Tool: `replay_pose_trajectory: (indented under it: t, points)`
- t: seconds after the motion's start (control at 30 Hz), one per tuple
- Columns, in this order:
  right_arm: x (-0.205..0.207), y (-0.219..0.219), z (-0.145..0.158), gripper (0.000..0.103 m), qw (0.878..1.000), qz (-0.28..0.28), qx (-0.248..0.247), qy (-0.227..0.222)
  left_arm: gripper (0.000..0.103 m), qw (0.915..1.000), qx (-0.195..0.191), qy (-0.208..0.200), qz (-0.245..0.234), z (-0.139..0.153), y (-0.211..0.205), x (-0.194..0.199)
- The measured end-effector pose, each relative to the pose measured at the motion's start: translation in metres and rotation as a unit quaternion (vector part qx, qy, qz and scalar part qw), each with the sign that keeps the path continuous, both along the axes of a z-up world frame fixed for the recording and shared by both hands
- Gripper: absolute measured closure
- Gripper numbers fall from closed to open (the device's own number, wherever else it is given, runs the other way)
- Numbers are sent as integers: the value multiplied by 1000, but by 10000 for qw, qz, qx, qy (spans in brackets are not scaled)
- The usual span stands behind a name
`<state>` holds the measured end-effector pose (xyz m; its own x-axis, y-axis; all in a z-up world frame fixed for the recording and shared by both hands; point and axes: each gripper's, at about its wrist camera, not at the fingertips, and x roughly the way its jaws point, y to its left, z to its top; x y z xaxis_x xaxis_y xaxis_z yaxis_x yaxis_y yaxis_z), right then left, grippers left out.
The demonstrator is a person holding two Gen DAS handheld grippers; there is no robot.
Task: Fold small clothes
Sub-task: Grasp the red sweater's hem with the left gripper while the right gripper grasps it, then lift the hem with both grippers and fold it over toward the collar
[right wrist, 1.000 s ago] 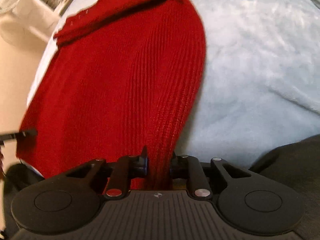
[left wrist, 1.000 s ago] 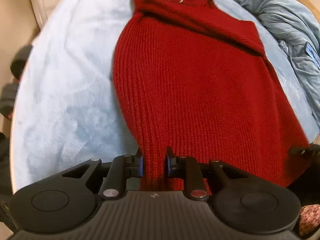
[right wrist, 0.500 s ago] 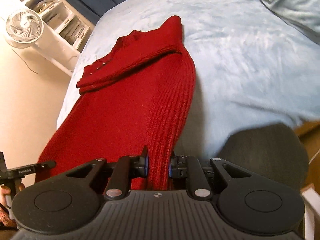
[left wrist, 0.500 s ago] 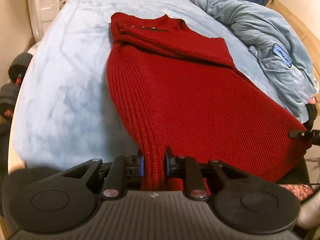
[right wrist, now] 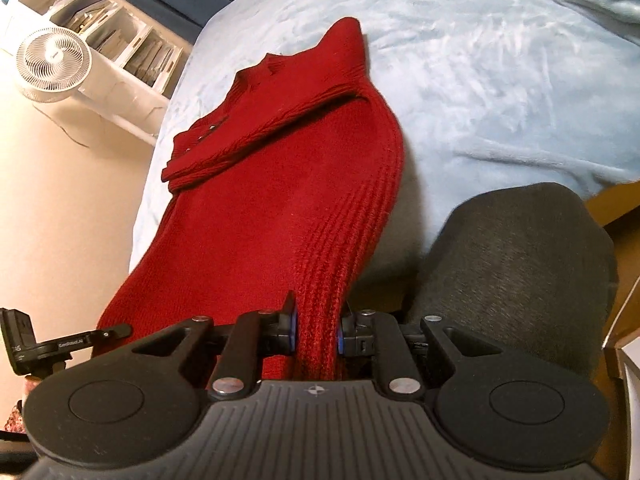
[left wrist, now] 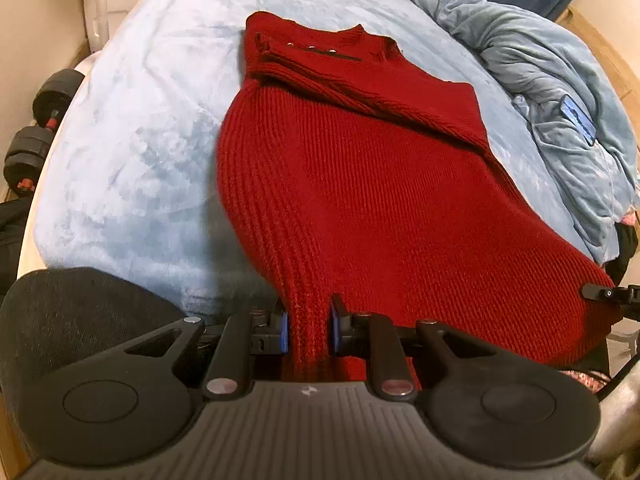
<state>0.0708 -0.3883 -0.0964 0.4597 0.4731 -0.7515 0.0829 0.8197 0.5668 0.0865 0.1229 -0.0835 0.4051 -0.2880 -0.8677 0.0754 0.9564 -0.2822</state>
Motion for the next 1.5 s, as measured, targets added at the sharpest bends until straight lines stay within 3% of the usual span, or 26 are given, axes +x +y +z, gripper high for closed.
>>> replay_pose_trajectory:
  t: [0.5,0.83,1.17,1.33,1.5]
  points:
    - [44,-14,-11,86,9989,79,433,186,83,9991,121,336,242,4,-11,55]
    - [47,-13,-14,86,9987,10,410,290,83,9993,65,304,228,4,-12,58]
    - [54,-11,-2,86,9986,-66,330,399,83,9973,-440,264,519,8,7,57]
    - [114,-8,26,86,9994,-71,312,165,83,9963,-608,-34,603,28,12,109]
    - [224,-11,43,85,9986,-420,286,-170,79,9938,-568,-488,820,48,19,229]
